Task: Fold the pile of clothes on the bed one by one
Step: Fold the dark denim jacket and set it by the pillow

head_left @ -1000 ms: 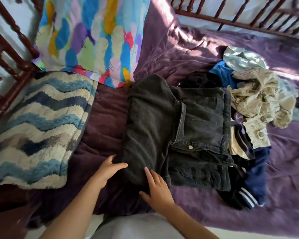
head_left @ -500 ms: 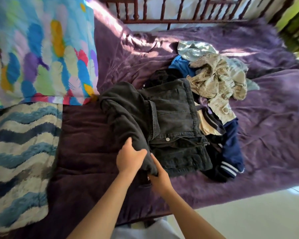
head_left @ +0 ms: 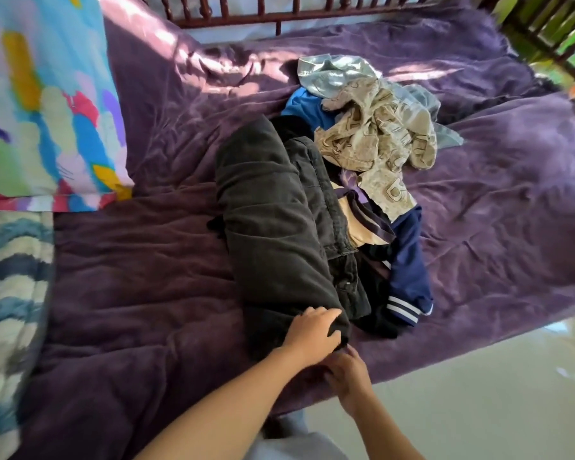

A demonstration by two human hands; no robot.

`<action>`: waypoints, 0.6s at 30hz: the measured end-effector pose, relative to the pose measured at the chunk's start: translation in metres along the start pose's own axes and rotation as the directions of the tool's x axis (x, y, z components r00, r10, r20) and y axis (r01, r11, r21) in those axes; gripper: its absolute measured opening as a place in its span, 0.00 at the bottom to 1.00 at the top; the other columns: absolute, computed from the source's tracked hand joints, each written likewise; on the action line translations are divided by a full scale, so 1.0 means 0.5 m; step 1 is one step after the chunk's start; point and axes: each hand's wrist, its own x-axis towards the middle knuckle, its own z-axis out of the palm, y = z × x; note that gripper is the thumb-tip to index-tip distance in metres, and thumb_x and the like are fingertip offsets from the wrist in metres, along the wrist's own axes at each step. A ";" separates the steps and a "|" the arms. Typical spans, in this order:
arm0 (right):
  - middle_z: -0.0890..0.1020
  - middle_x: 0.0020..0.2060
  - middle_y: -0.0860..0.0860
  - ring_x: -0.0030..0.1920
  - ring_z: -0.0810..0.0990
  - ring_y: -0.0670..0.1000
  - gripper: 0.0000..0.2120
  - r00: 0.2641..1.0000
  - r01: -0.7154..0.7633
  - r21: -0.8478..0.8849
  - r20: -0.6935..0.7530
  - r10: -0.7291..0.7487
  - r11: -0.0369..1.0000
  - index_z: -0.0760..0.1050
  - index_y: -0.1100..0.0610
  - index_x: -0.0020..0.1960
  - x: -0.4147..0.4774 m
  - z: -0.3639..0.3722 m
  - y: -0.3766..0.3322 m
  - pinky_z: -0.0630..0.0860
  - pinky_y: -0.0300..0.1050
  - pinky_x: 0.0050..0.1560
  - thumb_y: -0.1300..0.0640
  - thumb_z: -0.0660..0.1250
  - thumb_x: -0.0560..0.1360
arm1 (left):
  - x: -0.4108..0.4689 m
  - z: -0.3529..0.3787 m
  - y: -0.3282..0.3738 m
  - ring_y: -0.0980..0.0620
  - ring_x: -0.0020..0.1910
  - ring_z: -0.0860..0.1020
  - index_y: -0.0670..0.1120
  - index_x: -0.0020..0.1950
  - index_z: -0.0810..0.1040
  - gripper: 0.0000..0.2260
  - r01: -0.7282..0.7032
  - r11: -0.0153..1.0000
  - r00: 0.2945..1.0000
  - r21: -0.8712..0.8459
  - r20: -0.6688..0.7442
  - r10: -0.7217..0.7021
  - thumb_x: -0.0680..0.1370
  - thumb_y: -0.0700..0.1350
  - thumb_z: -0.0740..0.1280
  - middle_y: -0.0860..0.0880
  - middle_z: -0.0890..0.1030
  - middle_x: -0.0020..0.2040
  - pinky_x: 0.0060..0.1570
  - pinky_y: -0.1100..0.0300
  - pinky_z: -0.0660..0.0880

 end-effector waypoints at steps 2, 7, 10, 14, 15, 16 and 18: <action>0.82 0.32 0.54 0.32 0.79 0.48 0.10 0.980 0.113 -0.068 -0.156 -0.122 0.991 0.74 0.57 0.52 -0.005 -0.003 -0.052 0.75 0.40 0.33 0.66 0.56 0.78 | -0.011 0.000 -0.030 0.42 0.56 0.75 0.44 0.62 0.76 0.20 0.005 0.997 0.960 -0.082 -0.278 -0.028 0.74 0.50 0.57 0.44 0.79 0.56 0.53 0.50 0.74; 0.78 0.48 0.54 0.54 0.76 0.55 0.08 0.799 0.474 -0.616 -0.001 -0.601 0.630 0.75 0.58 0.52 -0.015 0.087 -0.173 0.67 0.43 0.49 0.56 0.60 0.79 | -0.041 -0.043 -0.126 0.44 0.65 0.67 0.46 0.69 0.69 0.19 0.418 0.869 0.778 -0.265 -0.390 -0.493 0.78 0.45 0.63 0.45 0.69 0.66 0.60 0.52 0.68; 0.73 0.63 0.56 0.65 0.71 0.56 0.25 0.848 0.470 -0.739 0.226 -0.479 0.482 0.67 0.59 0.69 0.032 0.170 -0.226 0.68 0.48 0.63 0.46 0.63 0.77 | -0.052 -0.058 -0.163 0.45 0.66 0.64 0.47 0.72 0.64 0.22 0.479 0.822 0.743 -0.308 -0.357 -0.567 0.78 0.46 0.62 0.45 0.66 0.68 0.62 0.53 0.66; 0.63 0.72 0.55 0.71 0.64 0.58 0.44 0.941 0.328 -0.808 0.238 -0.240 0.490 0.49 0.53 0.77 0.084 0.241 -0.263 0.63 0.55 0.69 0.40 0.68 0.71 | -0.061 -0.093 -0.190 0.42 0.67 0.64 0.45 0.73 0.63 0.24 0.495 0.789 0.695 -0.364 -0.379 -0.611 0.78 0.45 0.63 0.42 0.66 0.68 0.62 0.51 0.65; 0.64 0.72 0.55 0.70 0.65 0.58 0.44 0.947 0.310 -0.808 0.216 -0.238 0.501 0.49 0.53 0.76 0.092 0.245 -0.269 0.64 0.56 0.69 0.42 0.70 0.70 | -0.060 -0.108 -0.195 0.41 0.67 0.64 0.45 0.73 0.63 0.24 0.503 0.779 0.674 -0.374 -0.395 -0.625 0.78 0.45 0.63 0.41 0.66 0.69 0.63 0.51 0.65; 0.67 0.70 0.56 0.67 0.69 0.58 0.41 0.949 0.303 -0.802 0.207 -0.236 0.515 0.53 0.56 0.76 0.092 0.246 -0.279 0.66 0.54 0.67 0.47 0.71 0.71 | -0.060 -0.122 -0.197 0.41 0.67 0.64 0.44 0.73 0.62 0.24 0.509 0.773 0.658 -0.379 -0.408 -0.634 0.78 0.44 0.63 0.40 0.66 0.69 0.63 0.51 0.64; 0.76 0.62 0.58 0.57 0.76 0.56 0.27 0.935 0.351 -0.760 0.261 -0.238 0.546 0.67 0.62 0.68 0.089 0.245 -0.304 0.74 0.50 0.59 0.58 0.72 0.72 | -0.054 -0.148 -0.196 0.41 0.68 0.63 0.44 0.73 0.62 0.24 0.506 0.768 0.644 -0.393 -0.421 -0.639 0.78 0.44 0.63 0.40 0.65 0.69 0.64 0.50 0.64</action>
